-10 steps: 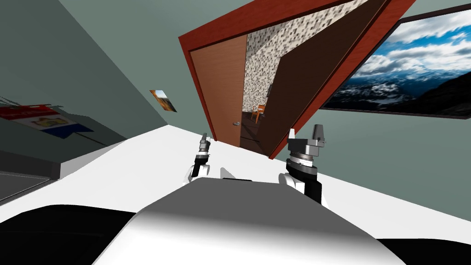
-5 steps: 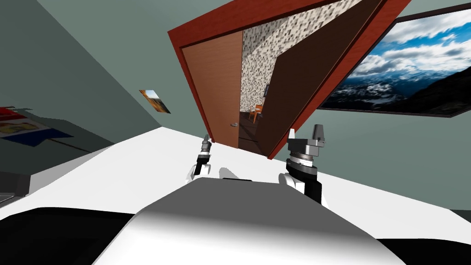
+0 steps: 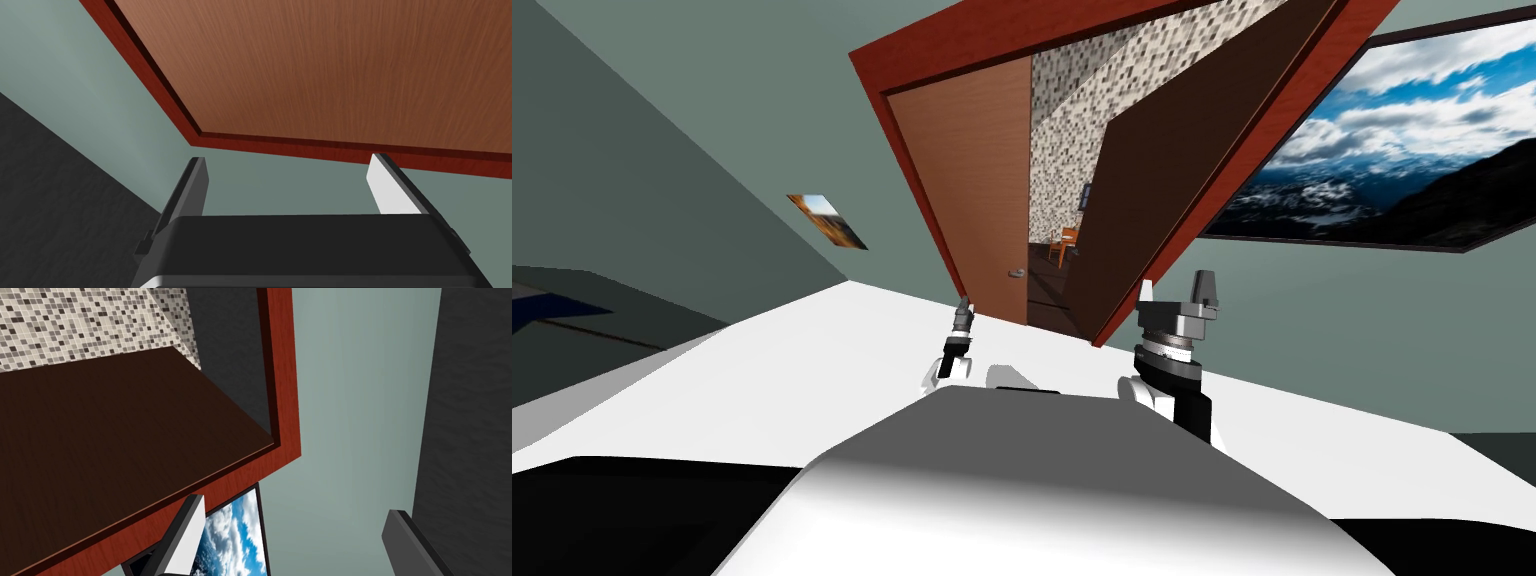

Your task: Push the door open

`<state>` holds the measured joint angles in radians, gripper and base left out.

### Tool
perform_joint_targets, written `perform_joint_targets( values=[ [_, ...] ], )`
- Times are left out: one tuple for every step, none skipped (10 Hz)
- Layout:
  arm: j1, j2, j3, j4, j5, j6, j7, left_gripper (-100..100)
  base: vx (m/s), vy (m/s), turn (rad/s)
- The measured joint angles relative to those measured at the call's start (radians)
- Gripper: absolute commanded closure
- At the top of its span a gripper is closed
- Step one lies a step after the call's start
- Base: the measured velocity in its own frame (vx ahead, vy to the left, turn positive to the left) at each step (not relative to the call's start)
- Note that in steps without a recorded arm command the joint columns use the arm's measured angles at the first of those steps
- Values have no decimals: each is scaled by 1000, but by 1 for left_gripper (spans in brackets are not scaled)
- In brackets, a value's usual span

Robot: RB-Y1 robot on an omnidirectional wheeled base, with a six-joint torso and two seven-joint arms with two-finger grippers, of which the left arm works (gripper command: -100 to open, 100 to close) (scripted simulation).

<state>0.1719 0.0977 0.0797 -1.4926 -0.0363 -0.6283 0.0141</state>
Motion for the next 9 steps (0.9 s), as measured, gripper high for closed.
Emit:
perform_joint_targets(
  values=[
    [-9,-1,1,28,0,-7,0,-100,106,14,-100],
    [-23,2,5,57,0,-11,2,-100,101,25,-88],
    [-35,1,7,91,0,-20,2,-100,92,30,-81],
    [-47,-2,8,122,-1,-29,0,-100,94,16,-79],
    [-62,0,12,153,0,-34,1,-100,104,18,-102],
    [-75,1,14,179,0,-37,2,-100,111,28,-96],
    [-81,1,16,197,0,-37,4,-100,98,31,-78],
    [-88,1,17,222,0,-43,6,-100,86,20,-78],
    [-94,-2,18,244,-1,-49,6,-100,94,23,-82]
  ],
)
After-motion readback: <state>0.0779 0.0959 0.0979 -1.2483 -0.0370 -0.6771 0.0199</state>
